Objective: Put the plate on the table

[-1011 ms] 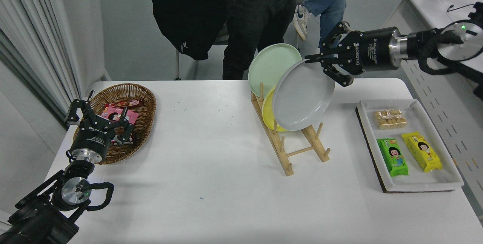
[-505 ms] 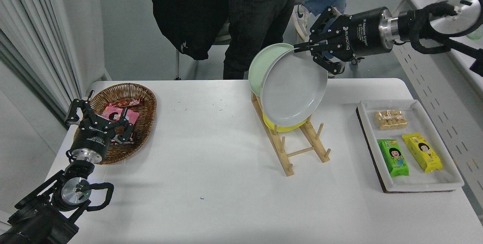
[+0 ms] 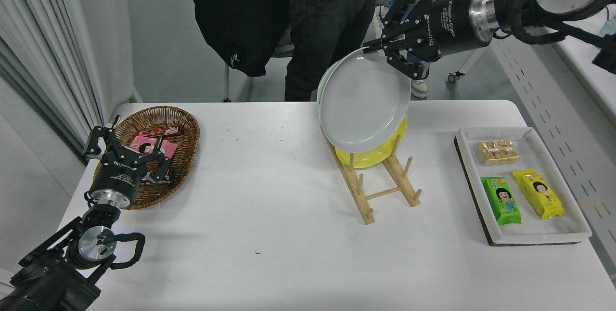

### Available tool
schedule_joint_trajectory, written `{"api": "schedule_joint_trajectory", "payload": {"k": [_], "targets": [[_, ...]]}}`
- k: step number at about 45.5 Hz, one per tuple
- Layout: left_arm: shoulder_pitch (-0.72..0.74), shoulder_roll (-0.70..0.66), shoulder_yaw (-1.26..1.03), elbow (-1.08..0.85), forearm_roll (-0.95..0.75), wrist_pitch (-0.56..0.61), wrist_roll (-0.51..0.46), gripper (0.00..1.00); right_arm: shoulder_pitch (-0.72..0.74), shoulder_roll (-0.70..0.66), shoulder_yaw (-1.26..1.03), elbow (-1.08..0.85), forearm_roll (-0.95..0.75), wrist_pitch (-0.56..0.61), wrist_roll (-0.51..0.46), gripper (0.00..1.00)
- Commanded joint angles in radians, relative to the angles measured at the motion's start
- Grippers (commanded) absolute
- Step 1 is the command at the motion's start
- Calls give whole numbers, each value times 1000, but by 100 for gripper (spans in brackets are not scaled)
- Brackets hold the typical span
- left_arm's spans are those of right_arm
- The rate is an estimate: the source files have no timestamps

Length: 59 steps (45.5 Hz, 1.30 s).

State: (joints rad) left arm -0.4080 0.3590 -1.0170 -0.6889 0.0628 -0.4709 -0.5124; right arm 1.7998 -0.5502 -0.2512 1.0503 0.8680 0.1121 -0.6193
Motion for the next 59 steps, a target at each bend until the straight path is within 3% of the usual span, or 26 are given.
{"api": "schedule_joint_trajectory", "payload": {"k": [1, 34, 42, 59], "targets": [[0, 0, 0, 0, 0, 0, 0, 98, 10, 10, 7, 0, 22, -17, -5, 0], [0, 0, 0, 0, 0, 0, 0, 98, -8, 167, -10, 23, 20, -91, 16, 0], [0, 0, 0, 0, 0, 0, 0, 98, -16, 188, -6, 46, 22, -187, 33, 0], [0, 0, 0, 0, 0, 0, 0, 98, -164, 282, 41, -1, 14, -200, 47, 0]]}}
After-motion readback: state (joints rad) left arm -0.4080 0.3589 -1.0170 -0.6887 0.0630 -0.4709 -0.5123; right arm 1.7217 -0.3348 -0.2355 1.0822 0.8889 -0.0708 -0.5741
